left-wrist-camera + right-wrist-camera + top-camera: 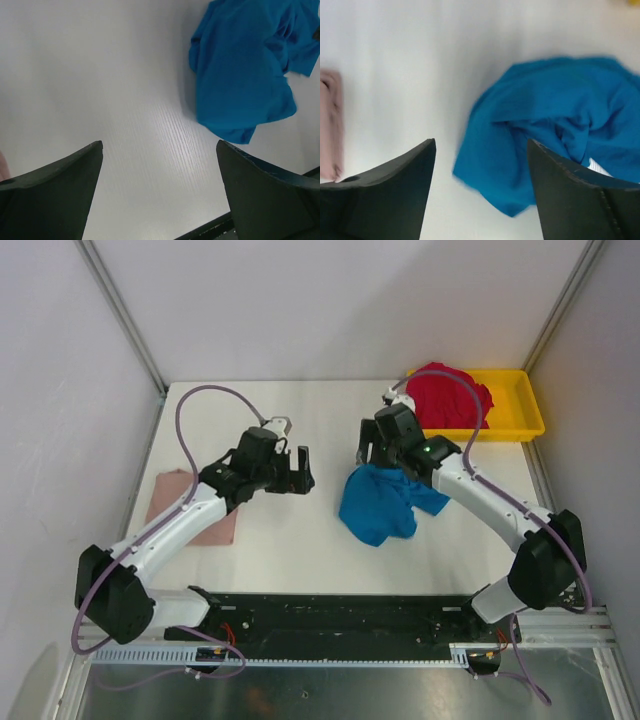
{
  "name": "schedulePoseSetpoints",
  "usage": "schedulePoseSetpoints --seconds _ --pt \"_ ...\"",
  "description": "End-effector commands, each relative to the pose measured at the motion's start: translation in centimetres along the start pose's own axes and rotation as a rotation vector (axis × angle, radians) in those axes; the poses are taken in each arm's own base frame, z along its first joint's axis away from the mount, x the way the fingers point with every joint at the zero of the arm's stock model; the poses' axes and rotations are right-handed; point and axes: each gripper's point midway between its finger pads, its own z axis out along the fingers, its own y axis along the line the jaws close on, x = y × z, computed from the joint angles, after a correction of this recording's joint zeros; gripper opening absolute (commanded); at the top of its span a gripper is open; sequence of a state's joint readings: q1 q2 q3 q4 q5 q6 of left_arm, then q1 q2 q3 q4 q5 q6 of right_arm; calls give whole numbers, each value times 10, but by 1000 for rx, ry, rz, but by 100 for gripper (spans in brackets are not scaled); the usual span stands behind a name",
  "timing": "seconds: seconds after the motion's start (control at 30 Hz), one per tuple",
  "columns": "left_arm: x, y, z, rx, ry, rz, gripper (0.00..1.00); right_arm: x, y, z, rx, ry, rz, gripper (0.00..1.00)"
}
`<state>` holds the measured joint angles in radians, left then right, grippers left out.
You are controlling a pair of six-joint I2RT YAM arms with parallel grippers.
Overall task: Fold and stack the t-shirts
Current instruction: Move the tshirt to the center of the board, then flatten out the tshirt
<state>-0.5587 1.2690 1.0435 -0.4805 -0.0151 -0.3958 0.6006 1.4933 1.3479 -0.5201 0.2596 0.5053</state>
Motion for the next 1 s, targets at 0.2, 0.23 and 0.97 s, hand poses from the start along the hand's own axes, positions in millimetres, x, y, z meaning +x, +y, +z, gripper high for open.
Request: schedulePoseSetpoints --seconds 0.2,0.23,0.97 --pt "52 -55 23 162 164 22 99 29 -76 -7 39 73 162 80" --pt "57 -62 26 175 176 30 98 31 -83 -12 46 66 179 79" --pt "166 -172 91 259 426 119 57 101 -136 -38 79 143 299 63"
